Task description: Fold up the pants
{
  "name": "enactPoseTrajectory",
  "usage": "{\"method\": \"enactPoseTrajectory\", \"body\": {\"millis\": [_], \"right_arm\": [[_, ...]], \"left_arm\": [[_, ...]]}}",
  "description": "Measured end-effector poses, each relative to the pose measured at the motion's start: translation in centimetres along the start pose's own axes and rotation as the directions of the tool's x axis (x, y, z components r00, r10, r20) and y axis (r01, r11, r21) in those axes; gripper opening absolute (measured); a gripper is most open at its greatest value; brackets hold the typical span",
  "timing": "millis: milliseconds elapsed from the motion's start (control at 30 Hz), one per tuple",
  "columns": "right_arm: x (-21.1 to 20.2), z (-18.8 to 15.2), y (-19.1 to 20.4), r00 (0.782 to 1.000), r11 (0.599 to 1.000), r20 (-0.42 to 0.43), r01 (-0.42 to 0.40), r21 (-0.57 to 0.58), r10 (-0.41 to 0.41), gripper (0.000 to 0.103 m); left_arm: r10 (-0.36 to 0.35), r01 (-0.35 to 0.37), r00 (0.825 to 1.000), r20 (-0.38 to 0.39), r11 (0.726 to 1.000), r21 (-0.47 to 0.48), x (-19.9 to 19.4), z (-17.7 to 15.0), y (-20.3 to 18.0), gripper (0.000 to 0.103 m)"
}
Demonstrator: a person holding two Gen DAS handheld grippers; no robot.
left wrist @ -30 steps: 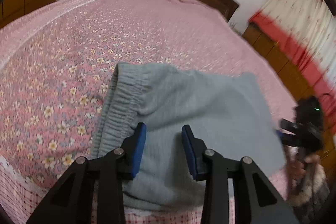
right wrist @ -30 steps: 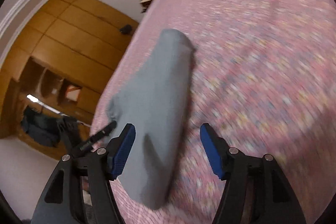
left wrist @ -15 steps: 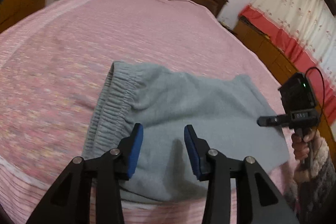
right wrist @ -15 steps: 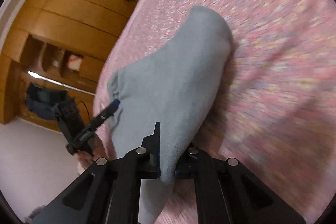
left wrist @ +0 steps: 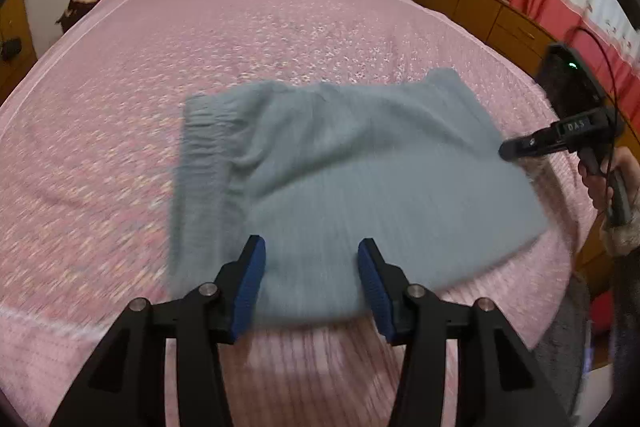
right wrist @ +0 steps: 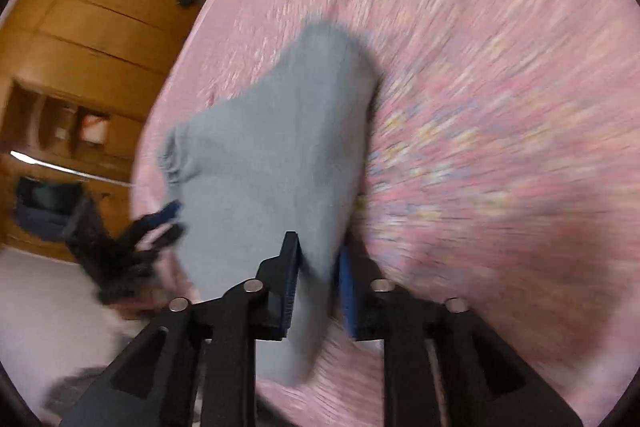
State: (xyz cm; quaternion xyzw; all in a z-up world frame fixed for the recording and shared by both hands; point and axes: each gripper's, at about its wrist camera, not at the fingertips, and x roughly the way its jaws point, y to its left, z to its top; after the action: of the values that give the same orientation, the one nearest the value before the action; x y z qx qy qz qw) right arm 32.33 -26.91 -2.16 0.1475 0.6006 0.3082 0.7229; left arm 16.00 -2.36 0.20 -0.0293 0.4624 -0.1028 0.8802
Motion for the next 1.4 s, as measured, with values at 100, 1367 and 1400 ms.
{"method": "enactPoseTrajectory", "body": {"millis": [100, 1367, 1400], "right_arm": [[-3.0, 0.0, 1.9, 0.991, 0.995, 0.095, 0.099, -0.035, -0.095, 0.028], [12.3, -7.4, 13.8, 0.787, 0.929, 0.508, 0.221, 0.298, -0.350, 0.006], [11.7, -7.6, 14.1, 0.788, 0.936, 0.519, 0.203, 0.288, -0.331, 0.006]], "left_arm": [[-0.029, 0.030, 0.997, 0.078, 0.999, -0.013, -3.2, 2.4, -1.2, 0.051], [0.116, -0.119, 0.988, 0.105, 0.993, 0.016, 5.5, 3.8, 2.0, 0.035], [0.098, -0.101, 0.988, 0.121, 0.995, 0.016, 4.4, 3.5, 2.0, 0.036]]}}
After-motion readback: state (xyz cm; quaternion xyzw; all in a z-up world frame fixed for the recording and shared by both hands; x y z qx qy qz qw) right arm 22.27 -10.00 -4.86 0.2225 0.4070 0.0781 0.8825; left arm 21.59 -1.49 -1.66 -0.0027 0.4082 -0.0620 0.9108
